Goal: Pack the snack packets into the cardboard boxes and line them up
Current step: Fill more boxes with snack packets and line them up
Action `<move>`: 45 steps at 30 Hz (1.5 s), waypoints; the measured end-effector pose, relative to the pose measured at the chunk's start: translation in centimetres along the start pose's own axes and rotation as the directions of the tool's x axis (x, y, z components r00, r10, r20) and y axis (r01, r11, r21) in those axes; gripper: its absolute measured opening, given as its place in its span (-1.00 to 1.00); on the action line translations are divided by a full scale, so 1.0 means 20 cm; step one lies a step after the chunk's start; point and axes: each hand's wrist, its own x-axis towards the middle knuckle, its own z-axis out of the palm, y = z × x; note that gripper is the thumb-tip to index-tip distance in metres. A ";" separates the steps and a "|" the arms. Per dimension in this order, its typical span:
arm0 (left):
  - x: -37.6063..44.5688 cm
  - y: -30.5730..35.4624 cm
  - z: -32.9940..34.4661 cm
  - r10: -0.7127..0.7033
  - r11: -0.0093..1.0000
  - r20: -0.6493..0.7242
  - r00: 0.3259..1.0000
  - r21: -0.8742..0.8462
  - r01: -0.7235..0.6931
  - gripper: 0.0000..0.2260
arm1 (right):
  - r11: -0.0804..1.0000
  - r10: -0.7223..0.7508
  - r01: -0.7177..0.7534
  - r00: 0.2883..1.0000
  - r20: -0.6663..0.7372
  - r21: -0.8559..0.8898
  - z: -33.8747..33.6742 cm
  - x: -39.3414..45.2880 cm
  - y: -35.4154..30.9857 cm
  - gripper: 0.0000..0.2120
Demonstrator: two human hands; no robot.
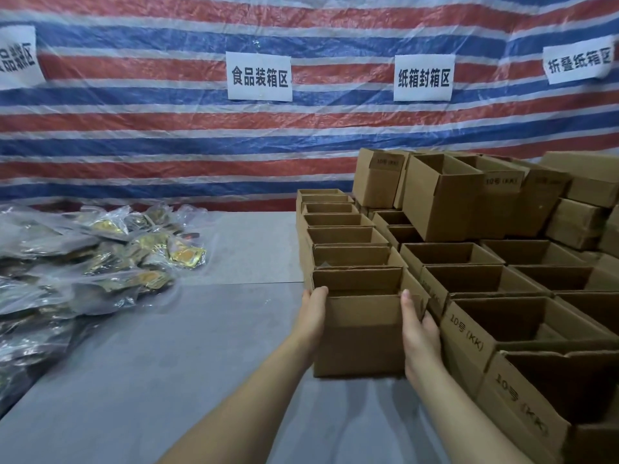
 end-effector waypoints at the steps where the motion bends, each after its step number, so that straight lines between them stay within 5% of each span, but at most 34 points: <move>1: 0.01 0.00 0.00 -0.003 1.000 -0.004 1.000 -0.004 0.003 -0.44 | 1.000 0.000 0.000 1.000 -0.001 -0.003 0.01 0.01 0.00 -0.30; 23: 0.07 0.09 0.01 0.049 0.998 -0.031 0.998 0.051 -0.047 -0.53 | 0.992 0.074 -0.071 0.997 0.022 -0.109 0.07 0.07 -0.13 -0.20; 27: 0.03 0.14 0.00 0.260 0.950 -0.172 0.950 0.221 -0.220 -0.30 | 0.979 0.004 -0.019 0.997 -0.072 -0.205 0.07 -0.04 -0.23 -0.34; 30: -0.01 0.19 0.02 0.548 0.802 -0.217 0.808 0.412 -0.433 -0.51 | 0.941 -0.192 0.151 0.975 -0.112 -0.304 0.09 -0.15 -0.33 -0.44; 32: -0.01 0.27 0.07 0.631 0.738 -0.158 0.759 0.424 -0.525 -0.69 | 0.866 -0.381 0.329 0.922 -0.072 -0.376 0.12 -0.14 -0.45 -0.49; 36: 0.04 0.48 0.23 0.620 0.710 0.005 0.785 0.423 -0.563 -0.64 | 0.677 -0.606 0.544 0.794 0.045 -0.496 0.09 0.09 -0.81 -0.51; 42: 0.27 0.71 0.53 0.557 0.603 0.291 0.778 0.503 -0.620 -0.58 | 0.151 -0.697 0.445 0.681 0.224 -0.883 0.00 0.64 -1.11 -0.39; 45: 0.40 0.78 0.67 0.522 0.594 0.327 0.788 0.524 -0.611 -0.52 | 0.028 -0.684 0.420 0.670 0.289 -0.907 0.06 0.82 -1.14 -0.29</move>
